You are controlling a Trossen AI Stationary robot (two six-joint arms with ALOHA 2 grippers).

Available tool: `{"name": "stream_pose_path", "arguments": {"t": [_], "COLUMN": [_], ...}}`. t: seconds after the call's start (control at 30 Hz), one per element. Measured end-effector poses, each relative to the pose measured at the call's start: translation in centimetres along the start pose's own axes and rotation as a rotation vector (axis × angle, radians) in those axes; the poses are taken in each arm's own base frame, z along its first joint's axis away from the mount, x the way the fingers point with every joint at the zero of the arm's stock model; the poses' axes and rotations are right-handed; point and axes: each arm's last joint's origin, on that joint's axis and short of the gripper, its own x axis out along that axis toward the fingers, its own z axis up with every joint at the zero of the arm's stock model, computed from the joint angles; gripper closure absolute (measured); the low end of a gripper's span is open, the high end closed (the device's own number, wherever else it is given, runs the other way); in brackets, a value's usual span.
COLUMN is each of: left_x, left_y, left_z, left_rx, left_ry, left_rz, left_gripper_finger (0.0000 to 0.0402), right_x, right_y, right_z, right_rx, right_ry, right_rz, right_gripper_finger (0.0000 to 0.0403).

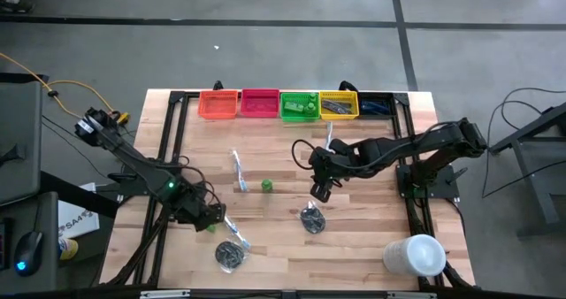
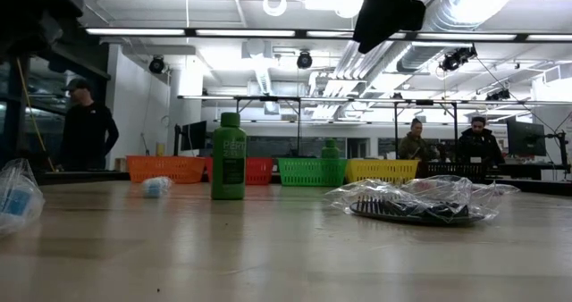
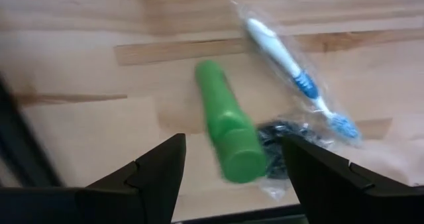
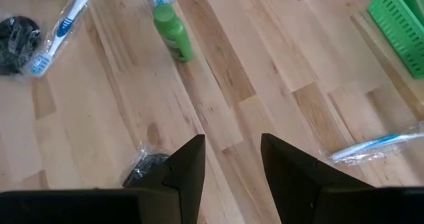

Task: Pick & Place Travel size toiletries
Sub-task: Put the green shampoo into the green bin

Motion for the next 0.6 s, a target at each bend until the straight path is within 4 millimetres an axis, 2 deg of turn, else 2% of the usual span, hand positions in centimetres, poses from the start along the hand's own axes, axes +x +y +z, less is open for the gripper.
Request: {"name": "stream_pose_path", "arguments": {"t": [0.6], "left_x": [2.2], "left_y": [-0.8], "left_z": [-0.4], "left_rx": [-0.043], "left_ry": [-0.019], "left_rz": [0.045], "left_gripper_finger": [0.0161], "right_x": [-0.1], "right_y": [0.3], "right_z": [-0.2], "right_rx": [-0.041], "right_ry": [0.0], "right_rz": [0.008], "right_gripper_finger": [0.0261]}}
